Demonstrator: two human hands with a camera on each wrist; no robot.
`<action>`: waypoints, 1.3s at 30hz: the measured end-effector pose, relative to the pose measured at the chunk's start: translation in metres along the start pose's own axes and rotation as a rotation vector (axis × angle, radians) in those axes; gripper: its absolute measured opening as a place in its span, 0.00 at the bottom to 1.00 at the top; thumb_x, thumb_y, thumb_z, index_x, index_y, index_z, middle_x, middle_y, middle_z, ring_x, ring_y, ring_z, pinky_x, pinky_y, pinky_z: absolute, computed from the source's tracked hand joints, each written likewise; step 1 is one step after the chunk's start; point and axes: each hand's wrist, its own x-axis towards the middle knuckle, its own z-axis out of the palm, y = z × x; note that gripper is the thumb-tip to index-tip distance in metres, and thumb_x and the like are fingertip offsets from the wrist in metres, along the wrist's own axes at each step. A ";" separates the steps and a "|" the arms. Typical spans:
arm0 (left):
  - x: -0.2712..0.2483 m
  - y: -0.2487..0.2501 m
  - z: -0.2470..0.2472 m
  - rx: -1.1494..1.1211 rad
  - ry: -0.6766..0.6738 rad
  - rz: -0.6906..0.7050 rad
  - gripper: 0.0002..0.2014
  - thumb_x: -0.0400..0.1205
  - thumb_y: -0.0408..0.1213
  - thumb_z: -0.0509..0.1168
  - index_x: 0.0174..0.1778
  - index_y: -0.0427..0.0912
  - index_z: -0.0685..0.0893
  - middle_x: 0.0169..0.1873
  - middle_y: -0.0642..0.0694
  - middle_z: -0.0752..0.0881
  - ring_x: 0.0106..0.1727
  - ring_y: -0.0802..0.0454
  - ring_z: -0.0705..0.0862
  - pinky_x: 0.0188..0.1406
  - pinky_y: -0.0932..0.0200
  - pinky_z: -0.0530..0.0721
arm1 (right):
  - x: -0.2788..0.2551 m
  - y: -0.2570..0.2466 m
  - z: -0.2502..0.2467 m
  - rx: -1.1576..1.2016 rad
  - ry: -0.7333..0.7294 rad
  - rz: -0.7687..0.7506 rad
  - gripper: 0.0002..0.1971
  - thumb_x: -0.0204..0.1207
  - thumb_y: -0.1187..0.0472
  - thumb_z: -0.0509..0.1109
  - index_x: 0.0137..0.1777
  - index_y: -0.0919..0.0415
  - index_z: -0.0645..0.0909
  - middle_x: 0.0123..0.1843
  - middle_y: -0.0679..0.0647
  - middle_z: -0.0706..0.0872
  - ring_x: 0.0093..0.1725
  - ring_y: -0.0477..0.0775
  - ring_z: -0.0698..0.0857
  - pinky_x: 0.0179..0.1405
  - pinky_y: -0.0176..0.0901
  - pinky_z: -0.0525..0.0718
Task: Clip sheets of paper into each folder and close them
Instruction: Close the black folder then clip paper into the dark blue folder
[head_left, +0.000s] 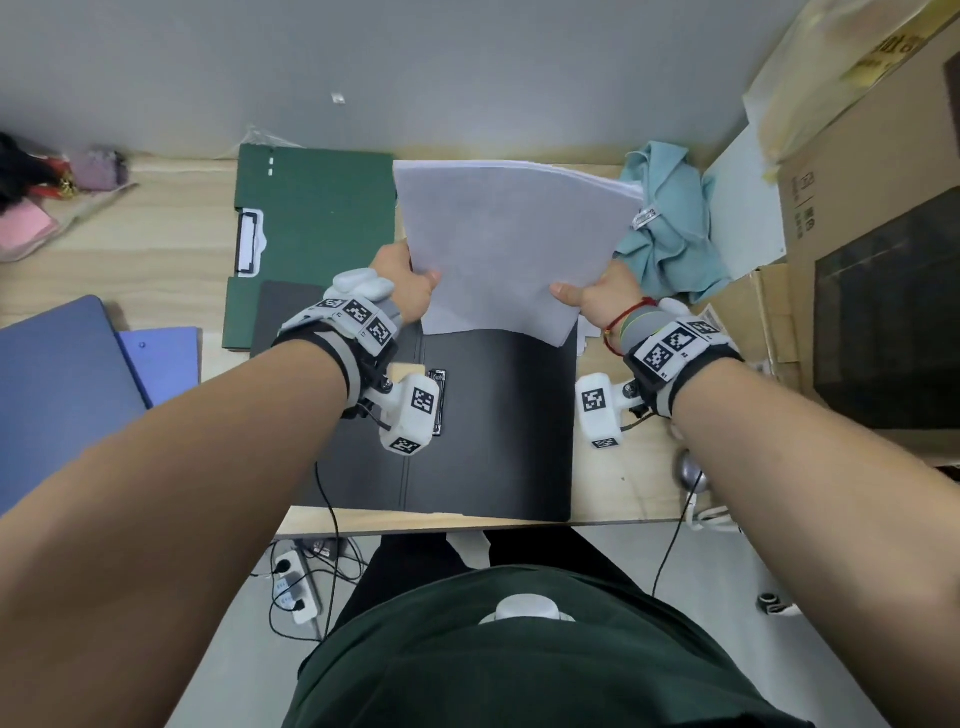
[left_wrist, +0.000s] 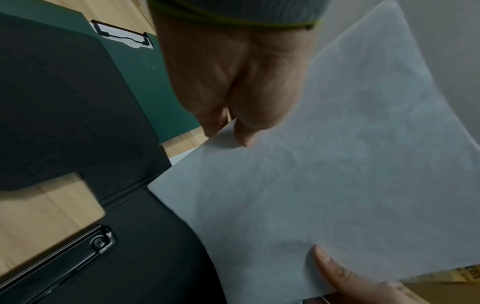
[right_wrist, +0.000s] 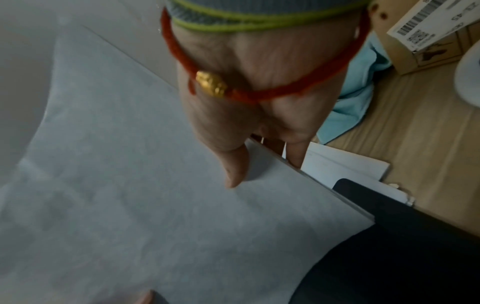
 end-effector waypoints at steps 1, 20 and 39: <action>-0.001 0.001 0.001 0.026 0.007 -0.002 0.12 0.80 0.32 0.68 0.58 0.32 0.85 0.51 0.36 0.89 0.50 0.38 0.87 0.52 0.46 0.86 | -0.001 0.000 -0.001 0.005 -0.005 0.002 0.18 0.71 0.66 0.79 0.61 0.65 0.84 0.56 0.55 0.88 0.57 0.57 0.88 0.68 0.55 0.82; -0.017 0.010 -0.058 -0.036 0.041 0.141 0.17 0.82 0.29 0.64 0.67 0.33 0.81 0.59 0.42 0.86 0.56 0.48 0.84 0.53 0.60 0.78 | -0.050 -0.037 0.027 0.112 0.049 -0.131 0.17 0.76 0.64 0.75 0.65 0.66 0.83 0.59 0.56 0.88 0.56 0.56 0.87 0.61 0.50 0.85; -0.041 -0.045 -0.020 0.156 -0.109 -0.017 0.18 0.88 0.38 0.57 0.71 0.31 0.72 0.66 0.35 0.80 0.66 0.38 0.79 0.57 0.54 0.72 | -0.088 0.009 0.061 -0.094 0.045 0.126 0.33 0.68 0.42 0.77 0.69 0.62 0.81 0.63 0.52 0.87 0.61 0.55 0.85 0.64 0.47 0.81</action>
